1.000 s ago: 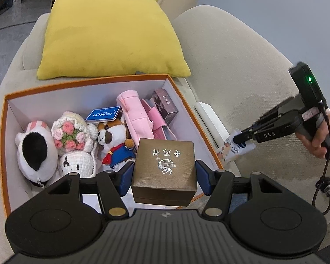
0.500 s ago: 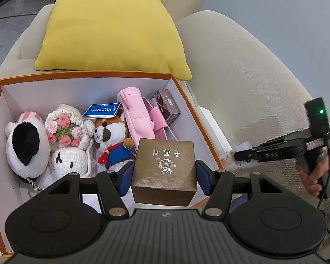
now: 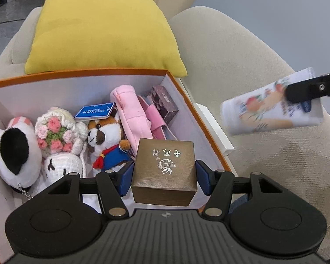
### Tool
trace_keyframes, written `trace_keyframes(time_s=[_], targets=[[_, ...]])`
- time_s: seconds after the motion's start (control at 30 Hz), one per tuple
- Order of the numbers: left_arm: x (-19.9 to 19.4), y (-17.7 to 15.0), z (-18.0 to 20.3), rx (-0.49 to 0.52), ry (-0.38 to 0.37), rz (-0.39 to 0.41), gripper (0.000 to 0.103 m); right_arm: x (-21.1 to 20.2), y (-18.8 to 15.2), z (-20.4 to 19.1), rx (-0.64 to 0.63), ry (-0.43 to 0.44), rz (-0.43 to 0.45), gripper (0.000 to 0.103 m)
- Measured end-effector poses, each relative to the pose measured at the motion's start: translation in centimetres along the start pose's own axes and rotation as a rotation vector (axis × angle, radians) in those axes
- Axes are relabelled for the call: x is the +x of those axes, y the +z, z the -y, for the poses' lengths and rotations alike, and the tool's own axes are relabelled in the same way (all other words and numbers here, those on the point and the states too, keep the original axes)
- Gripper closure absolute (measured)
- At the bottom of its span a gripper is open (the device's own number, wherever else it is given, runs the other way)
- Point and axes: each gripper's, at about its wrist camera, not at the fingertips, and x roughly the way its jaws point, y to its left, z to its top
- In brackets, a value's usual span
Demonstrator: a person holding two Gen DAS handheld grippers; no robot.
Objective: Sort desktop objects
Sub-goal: 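Carry the Vaseline tube over the box beside the left tool's brown box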
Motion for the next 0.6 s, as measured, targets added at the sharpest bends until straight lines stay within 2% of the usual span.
trace_keyframes(time_s=[0.2,0.3,0.43,0.6], targets=[[0.5,-0.5,-1.0,-0.019,-0.002,0.008,0.034,4.9,1.2,-3.3,-0.074,-0.137,-0.147,0.092],[1.2,-0.5,-0.9,-0.01,-0.02,0.004,0.034,6.0,1.8,-4.1,-0.097,-0.183,-0.172,0.092],[2.8,-0.3,-0.7,-0.023,-0.005,-0.028,0.034,6.8,2.5,-5.1,-0.119,-0.235,-0.192,0.092],[5.0,-0.4,-0.2,-0.094,-0.019,-0.072,0.034,7.4,3.0,-5.4,-0.128,-0.26,-0.217,0.092]])
